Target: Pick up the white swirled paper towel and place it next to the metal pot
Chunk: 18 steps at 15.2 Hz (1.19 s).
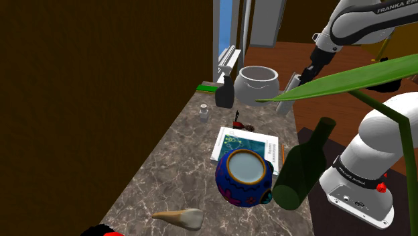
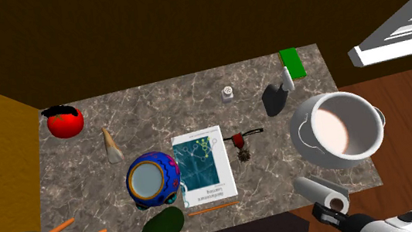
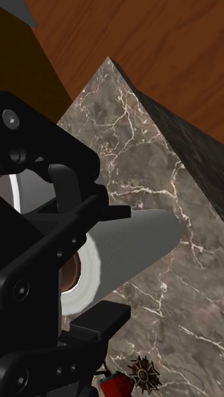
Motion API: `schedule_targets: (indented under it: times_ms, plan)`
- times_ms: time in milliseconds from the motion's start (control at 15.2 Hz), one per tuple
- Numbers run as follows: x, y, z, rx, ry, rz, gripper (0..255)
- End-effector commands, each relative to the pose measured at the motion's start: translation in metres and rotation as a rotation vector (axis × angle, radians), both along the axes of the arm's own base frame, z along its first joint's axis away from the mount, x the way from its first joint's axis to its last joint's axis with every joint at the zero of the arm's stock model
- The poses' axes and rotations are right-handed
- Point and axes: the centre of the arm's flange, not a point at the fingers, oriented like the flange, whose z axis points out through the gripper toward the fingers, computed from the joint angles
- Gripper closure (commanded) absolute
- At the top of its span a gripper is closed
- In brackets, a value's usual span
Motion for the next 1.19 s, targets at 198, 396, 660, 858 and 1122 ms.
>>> schedule_targets:
  times_ms: [198, 396, 660, 858, 1122]
  plan:
    - [0.000, 0.000, 0.000, 0.000, 0.000, 0.000, 0]
    - [-0.002, 0.000, 0.013, 0.000, 0.000, 0.000, 0]
    - [-0.009, -0.001, 0.049, 0.000, 0.000, 0.000, 0]
    - [-0.009, -0.001, 0.049, 0.000, 0.000, 0.000, 0]
    - [-0.009, -0.001, 0.049, 0.000, 0.000, 0.000, 0]
